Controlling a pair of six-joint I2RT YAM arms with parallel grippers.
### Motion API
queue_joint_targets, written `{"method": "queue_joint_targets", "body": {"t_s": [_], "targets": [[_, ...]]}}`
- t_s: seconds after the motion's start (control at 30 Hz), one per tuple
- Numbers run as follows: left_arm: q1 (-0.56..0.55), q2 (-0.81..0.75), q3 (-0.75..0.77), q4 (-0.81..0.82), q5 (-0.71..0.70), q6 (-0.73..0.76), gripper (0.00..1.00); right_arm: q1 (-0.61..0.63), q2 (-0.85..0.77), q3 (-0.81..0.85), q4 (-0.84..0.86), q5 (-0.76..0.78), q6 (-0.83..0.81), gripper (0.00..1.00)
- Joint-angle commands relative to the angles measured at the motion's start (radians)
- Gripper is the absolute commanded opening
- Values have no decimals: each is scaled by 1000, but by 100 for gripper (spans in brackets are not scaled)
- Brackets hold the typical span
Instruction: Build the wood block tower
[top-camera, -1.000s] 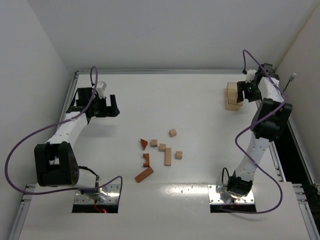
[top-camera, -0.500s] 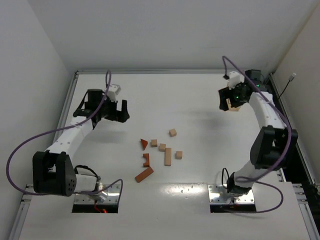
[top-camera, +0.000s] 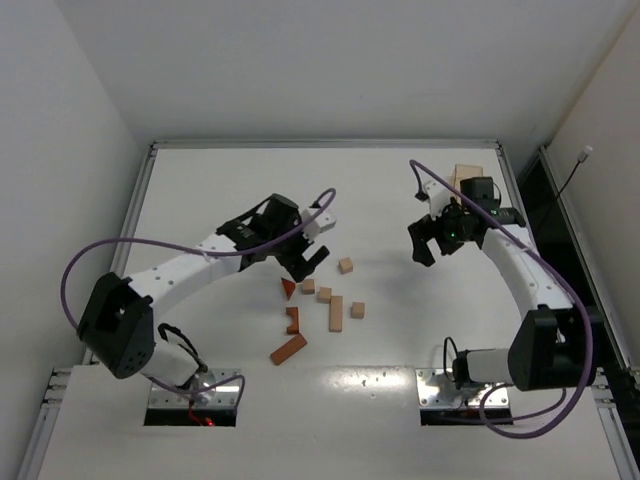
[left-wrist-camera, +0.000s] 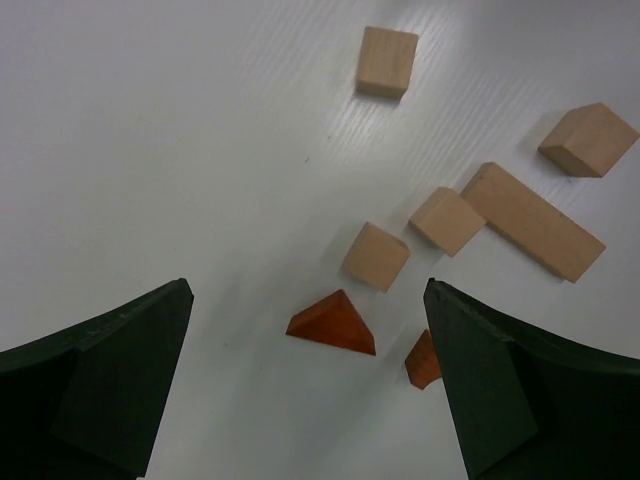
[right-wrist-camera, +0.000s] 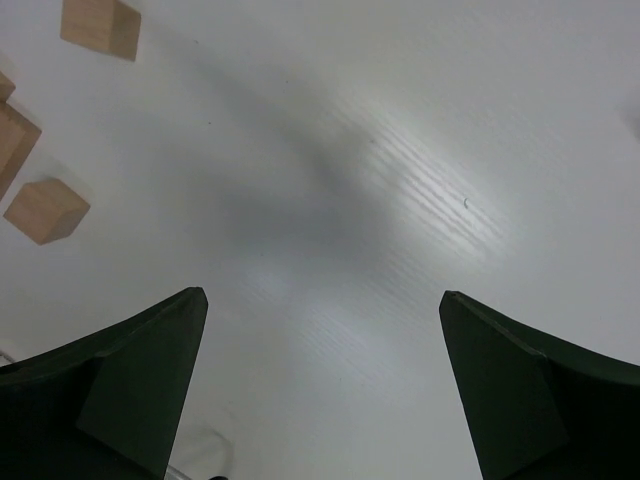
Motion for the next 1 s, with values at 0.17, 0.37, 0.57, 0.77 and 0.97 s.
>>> {"method": "queue_joint_targets", "body": {"t_s": [0.17, 0.37, 0.57, 0.77, 0.97], "targets": [[-95, 259, 211, 20, -25, 86, 95, -63, -135, -95, 85, 44, 102, 100], [-124, 376, 285, 20, 8, 121, 94, -129, -155, -116, 65, 13, 102, 100], [-144, 480, 375, 0, 52, 150, 94, -204, -118, -96, 45, -33, 84, 100], [-162, 543, 434, -11, 66, 169, 94, -261, -65, -78, 17, -91, 64, 99], [-162, 609, 481, -20, 75, 189, 92, -304, -20, -47, 7, -123, 45, 96]]}}
